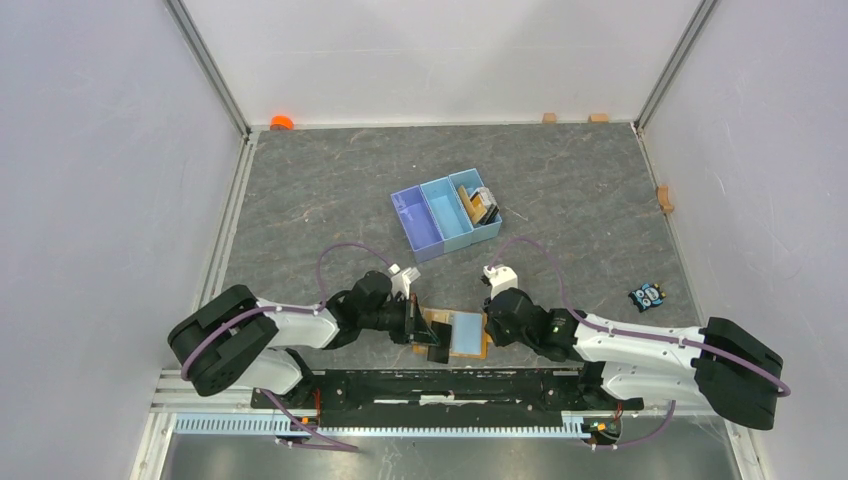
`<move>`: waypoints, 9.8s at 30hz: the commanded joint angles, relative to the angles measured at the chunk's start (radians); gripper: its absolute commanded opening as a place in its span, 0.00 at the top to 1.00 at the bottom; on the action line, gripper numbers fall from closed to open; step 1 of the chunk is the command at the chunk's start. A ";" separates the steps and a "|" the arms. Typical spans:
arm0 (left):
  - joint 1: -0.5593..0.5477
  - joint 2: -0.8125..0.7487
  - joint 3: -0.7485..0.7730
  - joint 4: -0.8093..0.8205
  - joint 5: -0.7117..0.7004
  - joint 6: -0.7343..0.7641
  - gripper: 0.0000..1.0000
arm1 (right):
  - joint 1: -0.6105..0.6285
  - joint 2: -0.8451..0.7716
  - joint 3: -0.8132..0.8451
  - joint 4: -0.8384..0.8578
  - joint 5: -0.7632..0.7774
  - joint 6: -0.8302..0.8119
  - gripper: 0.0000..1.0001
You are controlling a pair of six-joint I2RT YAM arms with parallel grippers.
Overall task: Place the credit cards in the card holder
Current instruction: Insert the credit card into the card holder.
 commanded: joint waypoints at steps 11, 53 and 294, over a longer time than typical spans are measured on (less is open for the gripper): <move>0.040 0.073 0.057 0.058 0.097 -0.015 0.98 | 0.001 0.027 0.027 -0.087 0.061 0.000 0.91; 0.067 0.289 0.075 0.228 0.092 -0.058 0.98 | 0.004 0.047 0.037 -0.100 0.065 0.005 0.97; -0.167 -0.196 0.177 -0.505 -0.395 0.157 0.21 | 0.068 -0.450 -0.076 -0.082 0.001 0.204 0.56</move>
